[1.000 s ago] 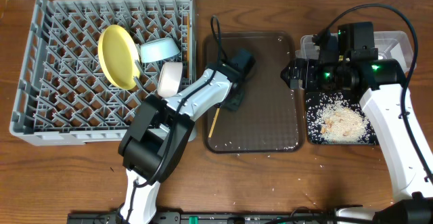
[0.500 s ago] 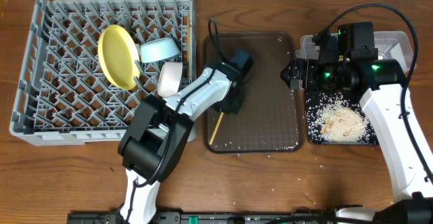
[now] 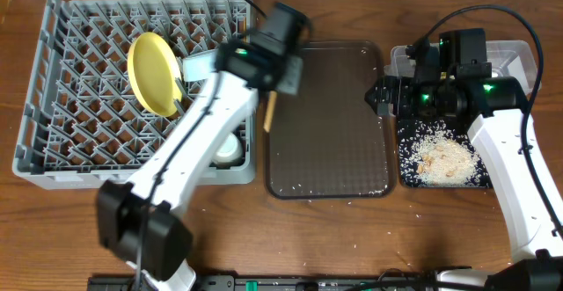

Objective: Sort waste into correct bins and load items into the dishwasher
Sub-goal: 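Carry the chopstick left and drop it into the dish rack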

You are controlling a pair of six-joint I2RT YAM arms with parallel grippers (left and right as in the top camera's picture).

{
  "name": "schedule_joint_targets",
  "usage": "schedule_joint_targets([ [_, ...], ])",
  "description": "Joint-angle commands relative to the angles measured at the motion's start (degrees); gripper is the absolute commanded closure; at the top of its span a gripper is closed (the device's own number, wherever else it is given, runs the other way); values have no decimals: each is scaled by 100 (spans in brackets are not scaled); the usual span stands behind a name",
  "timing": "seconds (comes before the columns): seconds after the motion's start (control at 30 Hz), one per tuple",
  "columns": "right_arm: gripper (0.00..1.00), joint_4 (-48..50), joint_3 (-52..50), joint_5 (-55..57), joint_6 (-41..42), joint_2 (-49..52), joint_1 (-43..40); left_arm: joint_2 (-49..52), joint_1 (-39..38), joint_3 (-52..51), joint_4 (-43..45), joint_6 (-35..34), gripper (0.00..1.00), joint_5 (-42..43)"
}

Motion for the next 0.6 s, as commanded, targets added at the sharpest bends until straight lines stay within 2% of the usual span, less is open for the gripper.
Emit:
schedule_joint_targets([
  [0.0,1,-4,9,15,0,-107,-11,81,345,4,225,212,92,-667],
  [0.3,1,-7,9,15,0,-107,-11,577,933,-13,1370,363,92,-667],
  [0.5,1,-7,9,15,0,-107,-11,957,1069,-13,1707,450,92,-669],
  [0.53,1,-7,9,15,0,-107,-11,1005,1084,-13,1711,450,91,-667],
  [0.57,1,-7,9,15,0,-107,-11,1043,1099,-13,1714,448,85,-667],
])
